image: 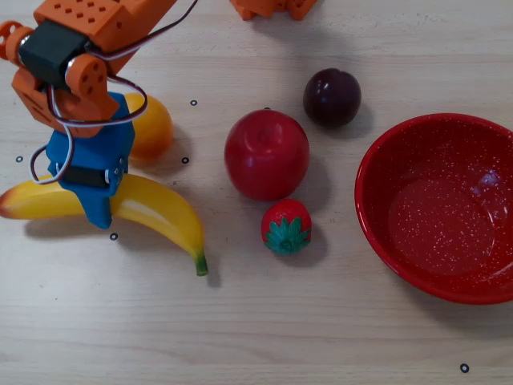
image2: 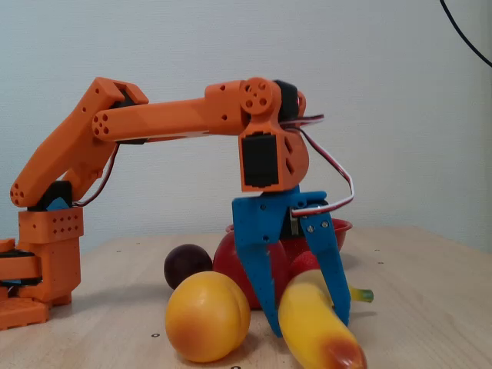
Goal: Put the banana in the red bowl.
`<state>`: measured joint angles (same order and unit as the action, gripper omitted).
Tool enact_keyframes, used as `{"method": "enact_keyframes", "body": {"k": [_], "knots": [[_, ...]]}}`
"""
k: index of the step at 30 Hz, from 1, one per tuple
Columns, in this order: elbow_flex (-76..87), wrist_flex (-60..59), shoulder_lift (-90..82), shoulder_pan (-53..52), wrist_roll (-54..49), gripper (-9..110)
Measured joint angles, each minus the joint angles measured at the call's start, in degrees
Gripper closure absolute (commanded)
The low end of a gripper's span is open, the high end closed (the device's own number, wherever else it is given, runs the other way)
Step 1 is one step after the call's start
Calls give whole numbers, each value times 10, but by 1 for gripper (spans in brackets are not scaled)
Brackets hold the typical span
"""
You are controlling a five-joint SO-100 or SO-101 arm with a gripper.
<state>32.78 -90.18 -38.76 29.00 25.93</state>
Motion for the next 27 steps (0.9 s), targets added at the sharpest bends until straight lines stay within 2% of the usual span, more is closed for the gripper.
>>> {"method": "enact_keyframes", "body": {"k": [5,11,27], "knots": [[-2,-14,-19,2,-25,101],[25,-18,-191,-19,-60,101],[182,-24,-424,-193,-170,101]]}}
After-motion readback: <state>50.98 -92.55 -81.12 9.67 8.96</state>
